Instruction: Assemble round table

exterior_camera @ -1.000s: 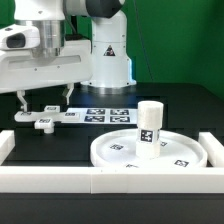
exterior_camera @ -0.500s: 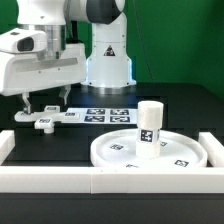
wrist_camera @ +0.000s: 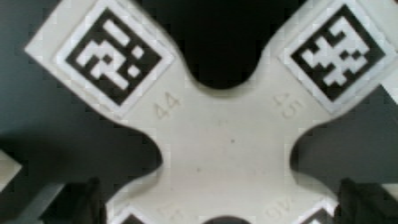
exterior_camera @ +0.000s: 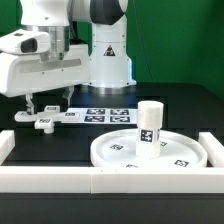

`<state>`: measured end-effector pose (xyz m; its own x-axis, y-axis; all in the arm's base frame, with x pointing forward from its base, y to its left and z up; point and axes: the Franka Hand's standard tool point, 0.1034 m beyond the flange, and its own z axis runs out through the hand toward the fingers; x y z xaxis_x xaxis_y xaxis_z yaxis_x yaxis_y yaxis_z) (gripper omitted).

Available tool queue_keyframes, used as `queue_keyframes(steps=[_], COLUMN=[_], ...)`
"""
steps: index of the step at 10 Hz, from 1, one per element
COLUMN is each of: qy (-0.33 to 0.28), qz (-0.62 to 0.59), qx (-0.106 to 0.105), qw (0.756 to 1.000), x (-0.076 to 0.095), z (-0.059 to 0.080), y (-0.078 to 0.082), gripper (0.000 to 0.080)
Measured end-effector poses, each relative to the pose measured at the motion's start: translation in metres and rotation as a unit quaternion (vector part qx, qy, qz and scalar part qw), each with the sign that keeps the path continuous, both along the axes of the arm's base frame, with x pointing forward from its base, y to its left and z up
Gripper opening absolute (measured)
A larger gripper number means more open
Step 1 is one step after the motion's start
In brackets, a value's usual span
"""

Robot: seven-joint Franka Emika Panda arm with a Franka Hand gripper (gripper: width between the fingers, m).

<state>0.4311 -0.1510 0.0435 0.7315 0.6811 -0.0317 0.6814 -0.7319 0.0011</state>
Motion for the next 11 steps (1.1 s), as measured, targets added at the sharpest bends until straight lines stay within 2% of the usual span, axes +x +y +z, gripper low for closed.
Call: queue_keyframes(steps=[11], qy=[0.011], qz=[-0.002], qx=[0.001], qw=[1.0], x=[-0.0059], z=[-0.0107], y=[-0.0025], gripper=[0.0649])
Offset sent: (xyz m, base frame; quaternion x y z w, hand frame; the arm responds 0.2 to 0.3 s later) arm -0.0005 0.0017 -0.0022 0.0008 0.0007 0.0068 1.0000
